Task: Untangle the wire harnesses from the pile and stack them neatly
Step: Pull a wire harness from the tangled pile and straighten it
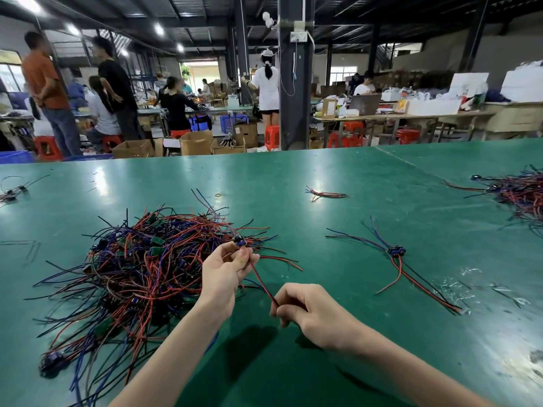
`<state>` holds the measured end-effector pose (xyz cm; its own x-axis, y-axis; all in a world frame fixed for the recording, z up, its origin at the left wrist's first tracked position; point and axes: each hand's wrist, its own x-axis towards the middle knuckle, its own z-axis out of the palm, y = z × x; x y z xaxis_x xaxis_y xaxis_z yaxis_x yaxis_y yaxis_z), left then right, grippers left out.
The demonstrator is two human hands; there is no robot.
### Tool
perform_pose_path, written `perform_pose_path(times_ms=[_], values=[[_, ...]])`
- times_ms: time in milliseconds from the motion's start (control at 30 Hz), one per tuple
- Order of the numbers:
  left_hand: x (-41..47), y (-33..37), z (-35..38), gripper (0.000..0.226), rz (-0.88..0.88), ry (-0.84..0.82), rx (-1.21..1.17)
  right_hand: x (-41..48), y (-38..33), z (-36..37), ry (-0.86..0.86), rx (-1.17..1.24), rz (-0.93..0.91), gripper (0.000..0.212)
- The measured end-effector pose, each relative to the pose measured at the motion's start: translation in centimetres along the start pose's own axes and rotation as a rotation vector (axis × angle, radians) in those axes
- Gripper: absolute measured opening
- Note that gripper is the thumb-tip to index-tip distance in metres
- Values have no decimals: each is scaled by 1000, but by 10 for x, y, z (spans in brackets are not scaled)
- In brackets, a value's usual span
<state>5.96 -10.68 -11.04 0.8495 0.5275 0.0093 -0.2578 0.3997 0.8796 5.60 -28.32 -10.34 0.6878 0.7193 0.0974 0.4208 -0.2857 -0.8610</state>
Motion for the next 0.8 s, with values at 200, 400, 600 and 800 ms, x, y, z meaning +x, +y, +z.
perform_pose_path(times_ms=[200, 400, 600, 800], values=[[-3, -16, -1, 14, -2, -25, 125, -3, -6, 3, 55, 43, -144, 27], [-6, -23, 0, 13, -14, -50, 210, -4, -1, 2, 96, 41, -189, 30], [-5, -19, -4, 11, -5, -49, 254, -5, -3, 4, 82, 25, -196, 35], [-4, -17, -5, 11, 11, -44, 242, -5, -5, 5, -1, 24, -111, 28]])
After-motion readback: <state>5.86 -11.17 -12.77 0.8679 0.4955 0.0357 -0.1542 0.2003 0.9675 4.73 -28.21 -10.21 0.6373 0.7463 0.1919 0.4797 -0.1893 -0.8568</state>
